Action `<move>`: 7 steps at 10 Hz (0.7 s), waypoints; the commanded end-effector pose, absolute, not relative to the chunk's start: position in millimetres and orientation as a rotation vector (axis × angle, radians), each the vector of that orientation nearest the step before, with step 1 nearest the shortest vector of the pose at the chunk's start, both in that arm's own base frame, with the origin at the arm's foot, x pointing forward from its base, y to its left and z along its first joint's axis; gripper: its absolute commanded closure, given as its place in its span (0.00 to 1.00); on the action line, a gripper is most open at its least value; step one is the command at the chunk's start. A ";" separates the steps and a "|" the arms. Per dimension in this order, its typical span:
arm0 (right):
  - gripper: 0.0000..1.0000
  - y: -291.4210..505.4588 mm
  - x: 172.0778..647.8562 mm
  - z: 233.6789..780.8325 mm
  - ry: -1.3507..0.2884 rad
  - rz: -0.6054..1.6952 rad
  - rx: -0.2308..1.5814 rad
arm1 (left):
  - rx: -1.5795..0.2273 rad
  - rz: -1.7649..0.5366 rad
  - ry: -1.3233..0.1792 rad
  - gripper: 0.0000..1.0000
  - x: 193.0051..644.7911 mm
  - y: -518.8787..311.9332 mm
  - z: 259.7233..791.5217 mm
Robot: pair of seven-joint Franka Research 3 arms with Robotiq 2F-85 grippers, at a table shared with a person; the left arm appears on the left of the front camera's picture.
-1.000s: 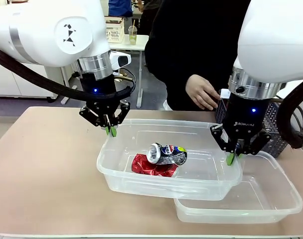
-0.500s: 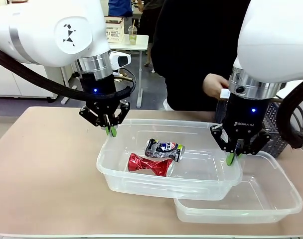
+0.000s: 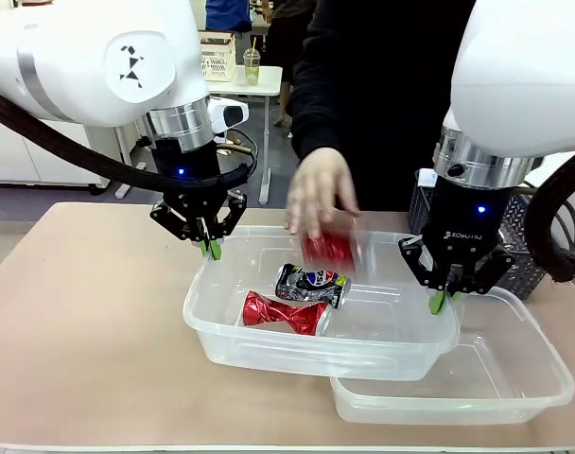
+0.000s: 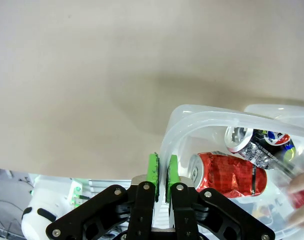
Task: Sort the waste into each basket.
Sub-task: Offer the picked Organizing box to the human.
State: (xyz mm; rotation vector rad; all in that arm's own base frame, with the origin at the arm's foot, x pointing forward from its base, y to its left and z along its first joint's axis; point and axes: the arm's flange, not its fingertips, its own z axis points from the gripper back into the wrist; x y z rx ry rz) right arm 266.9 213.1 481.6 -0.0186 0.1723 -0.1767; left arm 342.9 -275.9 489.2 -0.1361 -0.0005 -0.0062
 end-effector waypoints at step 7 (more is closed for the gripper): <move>0.94 215.5 269.4 484.6 0.187 -0.160 -0.019 | -0.140 0.015 -0.006 0.91 342.2 -275.4 491.2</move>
